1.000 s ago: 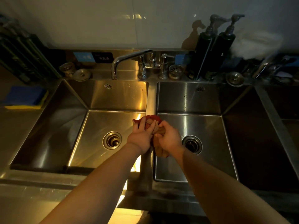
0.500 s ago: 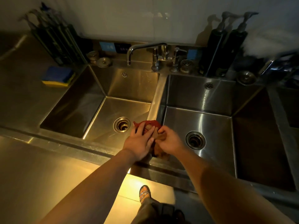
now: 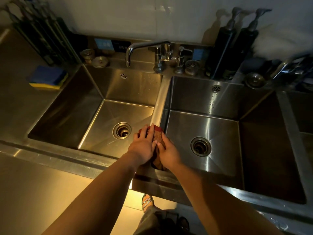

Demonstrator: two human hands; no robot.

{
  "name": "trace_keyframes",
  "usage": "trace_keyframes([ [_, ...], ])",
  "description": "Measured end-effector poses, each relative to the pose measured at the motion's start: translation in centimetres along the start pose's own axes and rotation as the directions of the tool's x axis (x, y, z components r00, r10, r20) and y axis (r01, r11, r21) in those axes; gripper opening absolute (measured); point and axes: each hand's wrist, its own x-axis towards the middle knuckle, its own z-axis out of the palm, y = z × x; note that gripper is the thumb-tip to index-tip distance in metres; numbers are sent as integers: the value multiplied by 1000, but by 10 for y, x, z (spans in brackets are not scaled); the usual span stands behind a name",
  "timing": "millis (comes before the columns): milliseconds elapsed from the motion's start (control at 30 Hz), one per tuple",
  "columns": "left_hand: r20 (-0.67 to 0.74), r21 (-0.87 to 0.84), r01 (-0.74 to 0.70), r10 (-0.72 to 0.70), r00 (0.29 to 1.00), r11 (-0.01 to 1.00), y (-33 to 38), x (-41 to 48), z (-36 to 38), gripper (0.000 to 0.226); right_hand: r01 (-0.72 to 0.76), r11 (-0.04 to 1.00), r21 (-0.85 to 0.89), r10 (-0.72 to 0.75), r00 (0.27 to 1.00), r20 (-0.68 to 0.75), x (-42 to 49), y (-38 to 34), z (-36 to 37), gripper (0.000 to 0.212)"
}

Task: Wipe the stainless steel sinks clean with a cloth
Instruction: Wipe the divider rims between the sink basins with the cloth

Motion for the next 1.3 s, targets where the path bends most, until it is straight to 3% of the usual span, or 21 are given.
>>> trace_keyframes([
  [400, -61, 142, -36, 45, 997, 989, 0, 2, -5, 60, -2, 1000, 6, 2, 997, -84, 5, -8, -7, 44],
  [700, -213, 304, -6, 74, 974, 953, 25, -36, -4, 59, 213, 961, -178, -233, 967, -101, -28, -2, -30, 39],
  [933, -163, 319, -117, 176, 971, 941, 46, -71, -20, 49, 410, 790, -456, -462, 887, -4, -56, 9, -73, 38],
  [1067, -148, 394, -178, 253, 956, 902, 53, -85, -17, 44, 432, 729, -531, -471, 880, 70, -80, 9, -88, 36],
  [1200, -47, 431, -285, 337, 940, 856, 62, -96, -10, 37, 423, 628, -654, -443, 885, 147, -108, 17, -97, 34],
  [1300, -33, 480, -311, 371, 928, 820, 63, -106, 13, 40, 336, 584, -739, -399, 911, 98, -123, 24, -88, 33],
])
